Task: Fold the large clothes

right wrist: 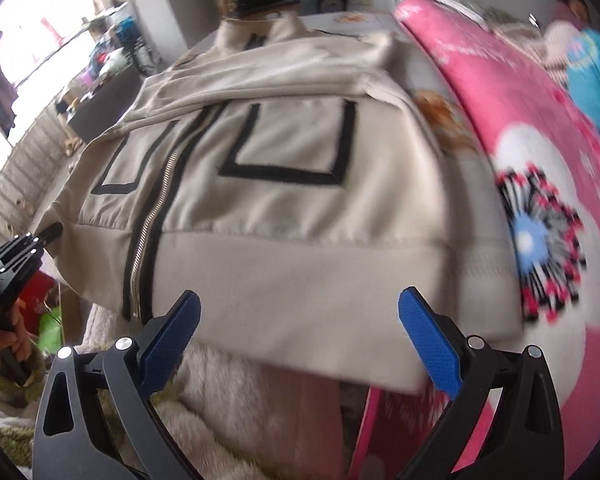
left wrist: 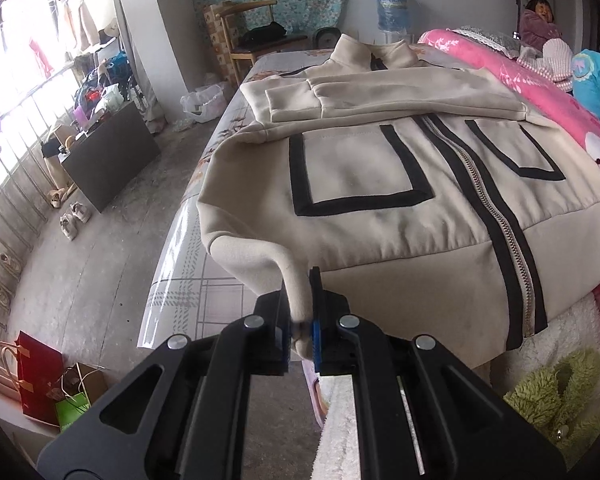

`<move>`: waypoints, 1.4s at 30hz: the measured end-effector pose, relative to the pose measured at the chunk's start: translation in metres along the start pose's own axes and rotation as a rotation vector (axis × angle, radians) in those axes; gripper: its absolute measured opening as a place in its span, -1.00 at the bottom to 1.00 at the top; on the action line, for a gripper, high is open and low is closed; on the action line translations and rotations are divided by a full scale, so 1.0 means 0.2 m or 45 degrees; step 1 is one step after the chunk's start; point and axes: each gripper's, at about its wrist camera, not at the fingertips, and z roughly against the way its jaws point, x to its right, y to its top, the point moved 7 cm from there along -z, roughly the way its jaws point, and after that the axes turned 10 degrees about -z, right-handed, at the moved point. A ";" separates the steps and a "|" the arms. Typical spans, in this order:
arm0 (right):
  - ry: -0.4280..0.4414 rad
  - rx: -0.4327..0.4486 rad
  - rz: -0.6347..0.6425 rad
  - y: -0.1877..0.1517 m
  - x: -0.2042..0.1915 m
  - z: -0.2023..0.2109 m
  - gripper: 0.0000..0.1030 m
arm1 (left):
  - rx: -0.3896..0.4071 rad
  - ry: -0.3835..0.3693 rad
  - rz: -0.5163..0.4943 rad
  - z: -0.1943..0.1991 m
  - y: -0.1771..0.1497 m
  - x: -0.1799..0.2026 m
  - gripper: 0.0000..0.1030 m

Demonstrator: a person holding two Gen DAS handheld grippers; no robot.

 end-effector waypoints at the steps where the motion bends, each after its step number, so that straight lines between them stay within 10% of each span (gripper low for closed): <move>1: 0.001 -0.003 -0.040 -0.03 0.04 0.02 0.87 | -0.005 0.002 -0.004 -0.01 0.00 0.00 -0.87; 29: 0.012 -0.089 -0.312 -0.15 0.27 -0.07 -0.75 | -0.088 0.023 0.031 -0.07 -0.01 -0.02 -0.86; 42: 0.024 -0.040 -0.273 -0.11 0.22 0.03 -0.87 | -0.093 0.012 0.040 -0.08 -0.01 -0.02 -0.86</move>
